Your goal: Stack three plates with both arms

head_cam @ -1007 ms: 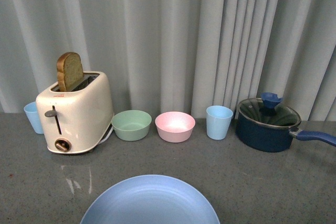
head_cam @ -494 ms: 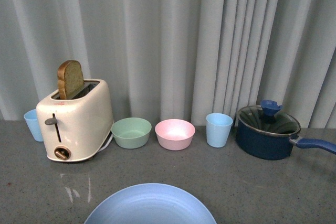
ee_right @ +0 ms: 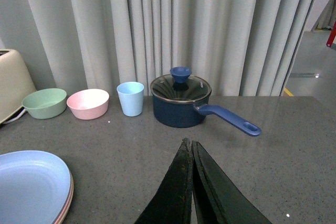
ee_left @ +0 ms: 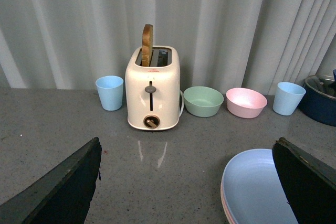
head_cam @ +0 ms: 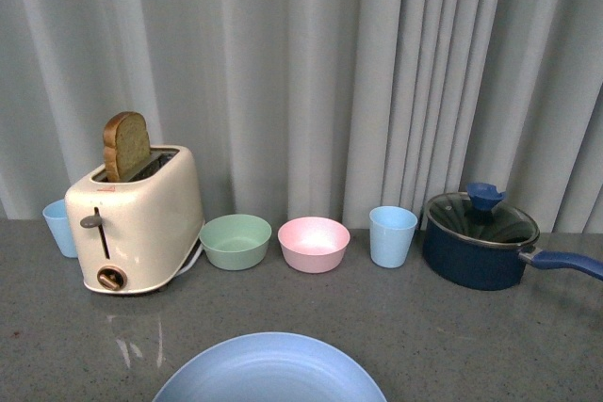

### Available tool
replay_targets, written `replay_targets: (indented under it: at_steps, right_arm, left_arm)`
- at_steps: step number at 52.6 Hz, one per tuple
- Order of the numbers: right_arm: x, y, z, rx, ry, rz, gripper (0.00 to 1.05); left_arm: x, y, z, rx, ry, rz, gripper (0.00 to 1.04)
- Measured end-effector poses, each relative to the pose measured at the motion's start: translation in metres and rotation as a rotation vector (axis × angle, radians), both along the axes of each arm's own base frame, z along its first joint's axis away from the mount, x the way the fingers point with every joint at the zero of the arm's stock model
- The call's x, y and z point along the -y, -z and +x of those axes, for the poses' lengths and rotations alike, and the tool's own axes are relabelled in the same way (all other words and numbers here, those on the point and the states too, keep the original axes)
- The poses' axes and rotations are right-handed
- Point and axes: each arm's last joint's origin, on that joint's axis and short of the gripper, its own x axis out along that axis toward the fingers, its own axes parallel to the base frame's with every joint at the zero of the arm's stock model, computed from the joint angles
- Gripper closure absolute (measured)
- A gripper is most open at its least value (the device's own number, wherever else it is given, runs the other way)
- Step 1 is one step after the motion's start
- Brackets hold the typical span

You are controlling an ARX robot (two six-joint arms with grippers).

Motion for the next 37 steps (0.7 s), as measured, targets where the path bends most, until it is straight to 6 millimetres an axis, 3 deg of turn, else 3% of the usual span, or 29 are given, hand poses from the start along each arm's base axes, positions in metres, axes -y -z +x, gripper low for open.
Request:
replay_targets:
  at_steps: [3, 15, 21, 28, 37]
  right_arm:
    - [0.0, 0.0001, 0.0, -0.001, 0.0, -0.001, 1.0]
    - [0.0, 0.0001, 0.0, -0.001, 0.0, 0.0, 0.6]
    - [0.0, 0.0001, 0.0, -0.001, 0.0, -0.001, 0.39]
    - [0.0, 0.0001, 0.0, -0.001, 0.0, 0.0, 0.06]
    - [0.0, 0.0001, 0.0, -0.001, 0.0, 0.0, 0.07]
  left_arm:
    - [0.0, 0.0001, 0.0001, -0.001, 0.0, 0.0, 0.07]
    - [0.0, 0.0001, 0.0001, -0.001, 0.0, 0.0, 0.07]
    - [0.0, 0.0001, 0.0001, -0.001, 0.0, 0.0, 0.07]
    - [0.0, 0.0001, 0.0001, -0.001, 0.0, 0.0, 0.07]
    - [0.0, 0.0001, 0.0001, -0.001, 0.0, 0.0, 0.07]
